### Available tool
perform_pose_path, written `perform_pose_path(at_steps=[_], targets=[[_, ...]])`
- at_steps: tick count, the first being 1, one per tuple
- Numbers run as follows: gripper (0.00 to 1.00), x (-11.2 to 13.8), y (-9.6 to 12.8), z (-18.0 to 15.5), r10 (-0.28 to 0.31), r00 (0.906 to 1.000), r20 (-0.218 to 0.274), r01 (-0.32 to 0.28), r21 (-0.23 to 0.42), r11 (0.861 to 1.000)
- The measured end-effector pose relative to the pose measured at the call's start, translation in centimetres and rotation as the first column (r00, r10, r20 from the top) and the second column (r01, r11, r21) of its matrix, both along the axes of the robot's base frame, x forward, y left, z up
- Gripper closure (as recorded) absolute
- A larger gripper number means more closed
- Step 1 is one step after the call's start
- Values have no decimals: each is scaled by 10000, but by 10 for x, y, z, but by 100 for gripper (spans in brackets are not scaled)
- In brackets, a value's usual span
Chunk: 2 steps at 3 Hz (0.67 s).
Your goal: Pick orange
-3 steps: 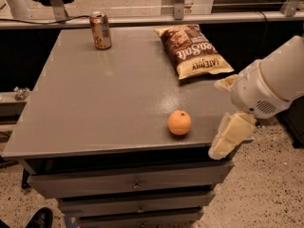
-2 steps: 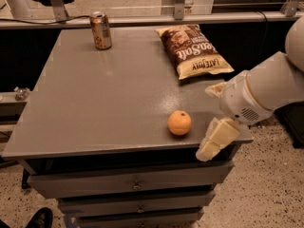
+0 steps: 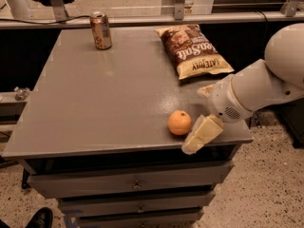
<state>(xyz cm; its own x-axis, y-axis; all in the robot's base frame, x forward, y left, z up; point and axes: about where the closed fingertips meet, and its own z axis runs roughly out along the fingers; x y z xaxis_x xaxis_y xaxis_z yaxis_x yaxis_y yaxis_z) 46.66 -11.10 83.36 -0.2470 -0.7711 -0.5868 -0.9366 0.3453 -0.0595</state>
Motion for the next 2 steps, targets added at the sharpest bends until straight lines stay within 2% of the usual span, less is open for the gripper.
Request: perform_pose_path(at_steps=[2], targets=[[0,12,6,4,-634,9965,-547,690,1079,9918]])
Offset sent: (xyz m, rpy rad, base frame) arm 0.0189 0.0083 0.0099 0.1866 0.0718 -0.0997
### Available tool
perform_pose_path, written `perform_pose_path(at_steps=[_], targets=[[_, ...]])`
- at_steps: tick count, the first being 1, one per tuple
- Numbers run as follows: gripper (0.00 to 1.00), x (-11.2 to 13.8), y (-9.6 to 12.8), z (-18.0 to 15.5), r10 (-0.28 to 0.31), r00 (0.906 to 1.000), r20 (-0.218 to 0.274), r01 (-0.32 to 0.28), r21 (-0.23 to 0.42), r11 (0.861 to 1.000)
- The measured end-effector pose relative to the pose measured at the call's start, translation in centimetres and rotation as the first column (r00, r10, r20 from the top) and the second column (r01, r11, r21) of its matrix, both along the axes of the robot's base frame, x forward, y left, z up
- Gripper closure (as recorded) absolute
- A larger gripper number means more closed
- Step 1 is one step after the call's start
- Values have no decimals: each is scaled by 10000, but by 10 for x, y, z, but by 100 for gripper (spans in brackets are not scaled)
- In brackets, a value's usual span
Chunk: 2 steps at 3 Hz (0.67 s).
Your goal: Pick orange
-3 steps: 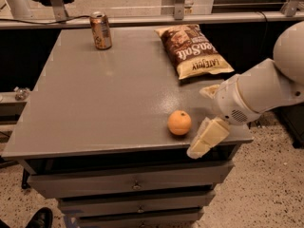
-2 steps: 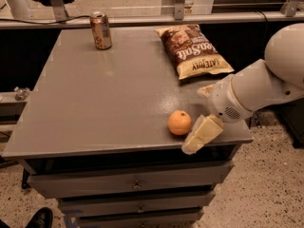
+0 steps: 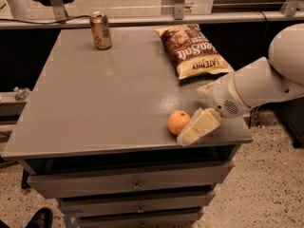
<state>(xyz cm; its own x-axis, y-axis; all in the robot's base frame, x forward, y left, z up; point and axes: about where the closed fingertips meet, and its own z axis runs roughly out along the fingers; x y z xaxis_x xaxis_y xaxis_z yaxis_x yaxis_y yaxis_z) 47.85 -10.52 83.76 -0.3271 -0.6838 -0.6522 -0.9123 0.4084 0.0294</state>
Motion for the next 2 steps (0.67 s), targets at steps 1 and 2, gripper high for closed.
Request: perform_pose_path(at_steps=[1,2], targets=[[0,-1,3,9,-143,9998,156,133,625,9980],[0,-6,7,12,-190,9992,350,151,1076,9941]])
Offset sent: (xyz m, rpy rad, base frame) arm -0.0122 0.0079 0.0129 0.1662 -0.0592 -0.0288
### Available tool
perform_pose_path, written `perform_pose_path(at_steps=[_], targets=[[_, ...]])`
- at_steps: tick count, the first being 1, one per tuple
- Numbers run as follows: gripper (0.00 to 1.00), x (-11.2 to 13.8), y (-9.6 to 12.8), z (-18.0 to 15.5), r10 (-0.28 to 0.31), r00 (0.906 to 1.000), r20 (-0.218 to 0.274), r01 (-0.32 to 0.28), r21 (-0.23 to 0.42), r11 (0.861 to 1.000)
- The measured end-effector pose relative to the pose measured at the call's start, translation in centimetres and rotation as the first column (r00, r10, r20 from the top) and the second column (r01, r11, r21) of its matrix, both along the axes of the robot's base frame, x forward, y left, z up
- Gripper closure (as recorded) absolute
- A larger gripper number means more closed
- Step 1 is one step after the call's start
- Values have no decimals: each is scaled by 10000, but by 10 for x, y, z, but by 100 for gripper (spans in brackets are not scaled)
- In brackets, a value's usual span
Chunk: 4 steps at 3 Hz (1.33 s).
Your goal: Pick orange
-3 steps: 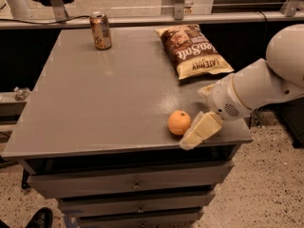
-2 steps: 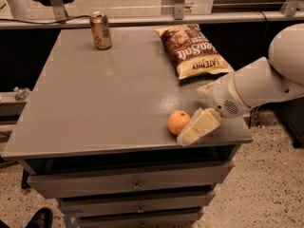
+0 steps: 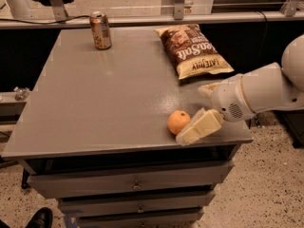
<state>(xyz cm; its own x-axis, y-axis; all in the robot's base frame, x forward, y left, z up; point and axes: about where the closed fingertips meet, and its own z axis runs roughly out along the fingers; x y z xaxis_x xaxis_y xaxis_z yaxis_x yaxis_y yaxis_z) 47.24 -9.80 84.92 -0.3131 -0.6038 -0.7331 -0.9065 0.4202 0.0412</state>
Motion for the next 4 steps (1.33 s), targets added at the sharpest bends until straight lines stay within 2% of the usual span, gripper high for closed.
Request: perform_pose_path(at_steps=[1,2,4], targets=[[0,-6,4,-3,-14,10000,45,13,253,9997],[18,-10,7,-10,-99,10000,-5,100,377,9992],[64,-5,10,-12,-275,9994,-218,283,341,9990]])
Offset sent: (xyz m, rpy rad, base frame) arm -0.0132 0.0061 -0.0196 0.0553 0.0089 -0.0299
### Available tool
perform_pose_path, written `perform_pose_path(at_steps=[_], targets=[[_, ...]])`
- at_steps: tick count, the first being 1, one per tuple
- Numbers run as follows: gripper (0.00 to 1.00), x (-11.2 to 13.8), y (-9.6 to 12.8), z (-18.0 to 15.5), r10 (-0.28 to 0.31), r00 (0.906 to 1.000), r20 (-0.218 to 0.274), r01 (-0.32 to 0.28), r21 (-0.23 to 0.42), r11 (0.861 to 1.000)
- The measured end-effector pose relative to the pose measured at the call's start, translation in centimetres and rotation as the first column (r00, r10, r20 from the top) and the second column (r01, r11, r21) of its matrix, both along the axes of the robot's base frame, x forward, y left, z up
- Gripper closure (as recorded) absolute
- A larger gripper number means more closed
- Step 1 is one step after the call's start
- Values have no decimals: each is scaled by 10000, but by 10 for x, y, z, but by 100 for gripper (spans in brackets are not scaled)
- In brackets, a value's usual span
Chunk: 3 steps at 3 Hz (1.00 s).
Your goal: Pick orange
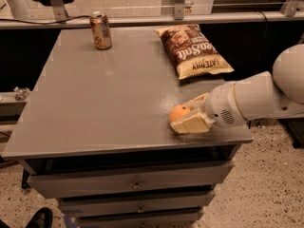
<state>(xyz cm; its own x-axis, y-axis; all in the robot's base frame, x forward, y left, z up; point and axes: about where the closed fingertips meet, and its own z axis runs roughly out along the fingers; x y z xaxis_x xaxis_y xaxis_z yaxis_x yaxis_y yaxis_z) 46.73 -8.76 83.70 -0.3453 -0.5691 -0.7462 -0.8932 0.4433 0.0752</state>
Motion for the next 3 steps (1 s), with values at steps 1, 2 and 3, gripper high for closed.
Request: perform_pose_path(at_steps=[1,2,3], targets=[[87,8,0,7,-97,10000,5,97,-44,9999],[100,28,6,30,-215,9995,239,206,382,9991],[100,47,16,69,-433,9964,730,330,1363,9901]])
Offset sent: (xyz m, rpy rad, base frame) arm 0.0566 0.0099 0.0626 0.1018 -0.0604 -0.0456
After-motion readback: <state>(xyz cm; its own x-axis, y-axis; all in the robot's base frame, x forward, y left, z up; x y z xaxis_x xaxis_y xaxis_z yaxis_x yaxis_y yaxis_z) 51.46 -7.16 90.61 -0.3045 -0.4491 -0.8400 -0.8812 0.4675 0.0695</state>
